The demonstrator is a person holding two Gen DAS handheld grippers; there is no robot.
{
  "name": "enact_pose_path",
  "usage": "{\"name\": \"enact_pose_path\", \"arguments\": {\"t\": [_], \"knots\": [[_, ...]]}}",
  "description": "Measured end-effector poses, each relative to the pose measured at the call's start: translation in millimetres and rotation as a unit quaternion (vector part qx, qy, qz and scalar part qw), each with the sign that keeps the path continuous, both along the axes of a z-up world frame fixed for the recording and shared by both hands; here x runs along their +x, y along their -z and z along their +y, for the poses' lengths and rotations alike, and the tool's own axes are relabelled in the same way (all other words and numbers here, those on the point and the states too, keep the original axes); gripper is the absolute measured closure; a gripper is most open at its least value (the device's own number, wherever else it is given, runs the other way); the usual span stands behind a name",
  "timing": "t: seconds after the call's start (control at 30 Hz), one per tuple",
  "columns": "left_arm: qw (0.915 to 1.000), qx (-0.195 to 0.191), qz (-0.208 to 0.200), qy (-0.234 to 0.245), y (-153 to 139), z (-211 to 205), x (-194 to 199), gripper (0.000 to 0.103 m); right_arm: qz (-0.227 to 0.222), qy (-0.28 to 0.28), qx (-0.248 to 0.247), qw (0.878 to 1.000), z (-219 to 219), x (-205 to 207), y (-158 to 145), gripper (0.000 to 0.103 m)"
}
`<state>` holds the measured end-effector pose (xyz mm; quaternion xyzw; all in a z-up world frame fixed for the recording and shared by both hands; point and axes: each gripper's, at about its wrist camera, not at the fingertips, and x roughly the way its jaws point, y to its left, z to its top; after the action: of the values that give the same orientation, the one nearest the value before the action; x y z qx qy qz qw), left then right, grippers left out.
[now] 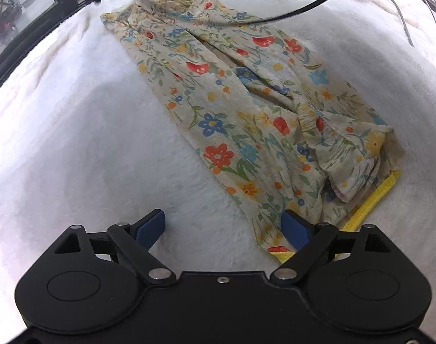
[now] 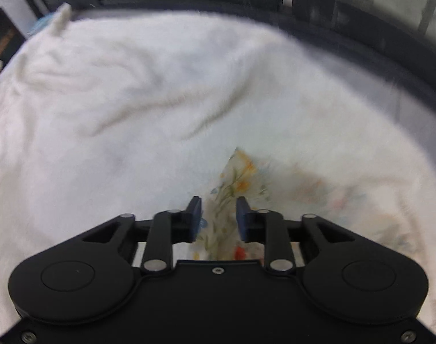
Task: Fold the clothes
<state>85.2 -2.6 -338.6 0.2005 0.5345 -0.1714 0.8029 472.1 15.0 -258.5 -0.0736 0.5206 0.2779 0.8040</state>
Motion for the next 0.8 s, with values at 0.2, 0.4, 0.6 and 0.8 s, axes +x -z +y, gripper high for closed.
{"name": "enact_pose_path", "arguments": {"t": [0.2,0.4,0.6,0.8], "knots": [[0.9999,0.007,-0.008,-0.011,2,-1,-9,0.015,-0.074,-0.006,-0.017,0.997,-60,-62,-70,0.066],[0.9998,0.011,-0.006,-0.012,4,2,-8,0.012,-0.073,-0.028,-0.022,0.997,-62,-106,-16,0.070],[0.9999,0.010,-0.001,-0.012,8,2,-3,0.010,-0.066,0.036,0.004,0.997,-46,-92,62,0.082],[0.9999,0.007,0.000,-0.012,5,3,-3,0.010,-0.051,0.073,0.015,0.996,-74,-89,69,0.080]]}}
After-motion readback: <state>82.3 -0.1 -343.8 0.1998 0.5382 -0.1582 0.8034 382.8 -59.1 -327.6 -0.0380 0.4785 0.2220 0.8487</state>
